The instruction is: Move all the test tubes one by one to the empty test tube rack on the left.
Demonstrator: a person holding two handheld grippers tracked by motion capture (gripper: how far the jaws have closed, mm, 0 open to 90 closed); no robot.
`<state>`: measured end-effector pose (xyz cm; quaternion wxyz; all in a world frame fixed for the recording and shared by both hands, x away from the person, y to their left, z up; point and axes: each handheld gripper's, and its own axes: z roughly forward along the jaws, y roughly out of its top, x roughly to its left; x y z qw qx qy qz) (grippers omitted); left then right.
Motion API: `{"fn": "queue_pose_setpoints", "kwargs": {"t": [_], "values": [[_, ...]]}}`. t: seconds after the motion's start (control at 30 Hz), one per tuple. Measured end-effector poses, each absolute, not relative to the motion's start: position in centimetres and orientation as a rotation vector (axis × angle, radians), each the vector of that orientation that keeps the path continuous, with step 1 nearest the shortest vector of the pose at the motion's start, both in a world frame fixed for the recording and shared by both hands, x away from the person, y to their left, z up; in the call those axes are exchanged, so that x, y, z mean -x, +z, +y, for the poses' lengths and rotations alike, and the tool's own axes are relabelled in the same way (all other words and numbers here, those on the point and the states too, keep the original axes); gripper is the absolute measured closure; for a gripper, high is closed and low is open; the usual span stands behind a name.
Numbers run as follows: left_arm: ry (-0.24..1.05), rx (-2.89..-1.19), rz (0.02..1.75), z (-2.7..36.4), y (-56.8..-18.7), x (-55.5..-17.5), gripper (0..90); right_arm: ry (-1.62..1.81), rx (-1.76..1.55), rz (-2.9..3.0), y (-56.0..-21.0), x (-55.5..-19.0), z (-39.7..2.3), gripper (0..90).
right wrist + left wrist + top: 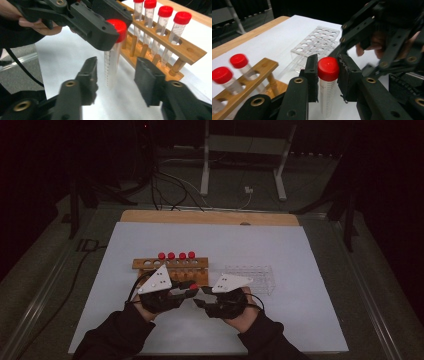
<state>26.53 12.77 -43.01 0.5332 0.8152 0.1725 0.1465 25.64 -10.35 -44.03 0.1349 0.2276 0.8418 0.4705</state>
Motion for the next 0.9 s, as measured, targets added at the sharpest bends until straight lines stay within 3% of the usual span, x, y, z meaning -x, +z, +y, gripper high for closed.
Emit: {"fn": "queue_pose_setpoints", "kwargs": {"t": [0.17,0.33,0.53,0.9], "values": [[0.373,-1.929,0.452,13.8,-42.7,-26.9,72.1,1.403,-0.666,2.384,-43.5,-25.6,-11.0,36.7],[0.407,-1.915,0.477,15.0,-42.3,-27.1,72.1,1.409,-0.692,2.351,-43.2,-25.6,-11.4,16.4],[0.447,-1.901,0.510,16.4,-41.7,-27.2,72.1,1.401,-0.731,2.342,-43.2,-25.8,-11.8,3.3],[0.538,-1.869,0.574,19.3,-40.0,-27.7,72.1,1.443,-0.717,2.311,-42.9,-25.8,-12.4,0.0]]}}
